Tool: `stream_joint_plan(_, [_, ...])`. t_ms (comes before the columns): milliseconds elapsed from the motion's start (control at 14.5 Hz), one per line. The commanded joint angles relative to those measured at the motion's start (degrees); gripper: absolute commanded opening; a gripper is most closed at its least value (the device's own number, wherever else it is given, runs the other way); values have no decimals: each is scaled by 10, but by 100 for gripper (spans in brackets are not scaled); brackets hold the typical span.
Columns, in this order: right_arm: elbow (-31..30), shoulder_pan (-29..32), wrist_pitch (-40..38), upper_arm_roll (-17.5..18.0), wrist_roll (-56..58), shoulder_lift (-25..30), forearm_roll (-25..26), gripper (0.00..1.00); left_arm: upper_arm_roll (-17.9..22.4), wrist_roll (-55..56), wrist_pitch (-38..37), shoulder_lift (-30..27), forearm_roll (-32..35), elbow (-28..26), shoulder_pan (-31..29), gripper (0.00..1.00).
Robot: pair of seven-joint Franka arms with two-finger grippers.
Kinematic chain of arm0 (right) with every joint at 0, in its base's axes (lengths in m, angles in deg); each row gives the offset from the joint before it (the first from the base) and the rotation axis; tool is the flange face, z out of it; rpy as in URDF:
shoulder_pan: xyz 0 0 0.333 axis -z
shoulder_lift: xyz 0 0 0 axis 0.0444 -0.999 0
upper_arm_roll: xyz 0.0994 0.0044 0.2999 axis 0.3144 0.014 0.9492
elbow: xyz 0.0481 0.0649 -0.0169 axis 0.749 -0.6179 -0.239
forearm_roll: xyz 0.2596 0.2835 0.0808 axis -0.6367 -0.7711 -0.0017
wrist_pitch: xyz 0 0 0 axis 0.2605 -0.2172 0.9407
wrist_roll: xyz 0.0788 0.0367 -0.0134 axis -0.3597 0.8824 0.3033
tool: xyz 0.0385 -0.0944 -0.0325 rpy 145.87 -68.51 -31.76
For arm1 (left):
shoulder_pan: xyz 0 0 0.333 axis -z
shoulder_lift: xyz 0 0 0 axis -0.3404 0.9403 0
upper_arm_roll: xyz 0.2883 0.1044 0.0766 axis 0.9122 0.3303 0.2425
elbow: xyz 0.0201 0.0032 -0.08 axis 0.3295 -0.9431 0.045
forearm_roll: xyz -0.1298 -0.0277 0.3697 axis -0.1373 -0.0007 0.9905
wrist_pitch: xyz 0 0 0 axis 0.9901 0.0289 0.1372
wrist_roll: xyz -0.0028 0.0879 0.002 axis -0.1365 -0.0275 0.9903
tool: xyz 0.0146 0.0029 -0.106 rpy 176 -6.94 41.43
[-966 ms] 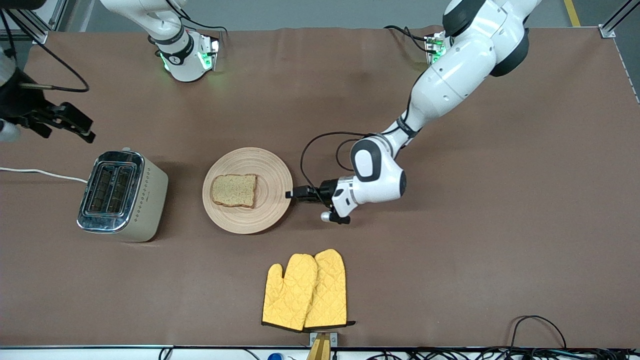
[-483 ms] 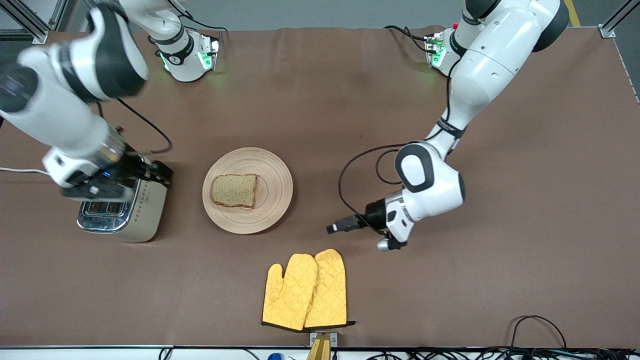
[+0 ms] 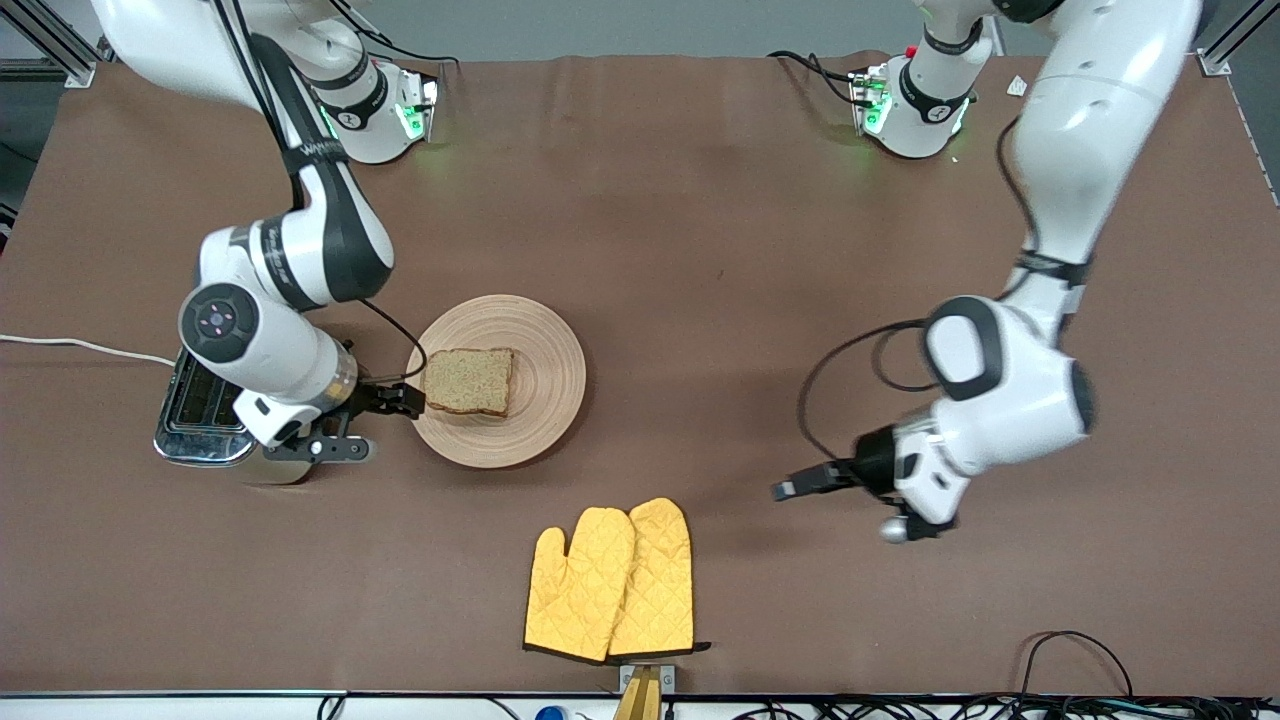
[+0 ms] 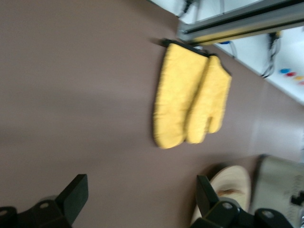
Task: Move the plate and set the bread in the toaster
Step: 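Move the right gripper over the bread while the left gripper withdraws, then lower the right gripper and grasp the bread slice crust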
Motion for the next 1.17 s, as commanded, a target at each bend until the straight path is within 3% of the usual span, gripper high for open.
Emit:
stream_joint_plan(0, [-30,-8,38,-3,-7,-10,-19,100,-5,13,-117,-85,109,-20,-65,100])
stream_joint_plan(345, [-89,-10,93,-3,3,-9,-19,100,6,18,-268,-210,277,-17,-79,100])
stream_joint_plan(414, [-107,-15,110,-3,4,-8,-18,100,31,24,-289,-242,292,-20,-59,100])
stream_joint_plan(552, [-121,-34,115,-3,4,-4,-18,100,91,22,-342,-286,291,-19,-13,100])
stream_joint_plan(621, [-125,-44,116,-4,4,-3,-17,100,103,20,-359,-305,288,-19,-6,100])
stream_joint_plan(759, [-128,-57,117,-5,8,-3,-9,100,108,20,-400,-343,290,-21,-2,100])
stream_joint_plan(897, [-137,-59,115,-5,9,-3,-8,100,140,20,-433,-370,293,-23,23,100])
stream_joint_plan(1103, [-146,-50,112,-6,26,-3,-4,100,143,16,-483,-393,293,-35,22,100])
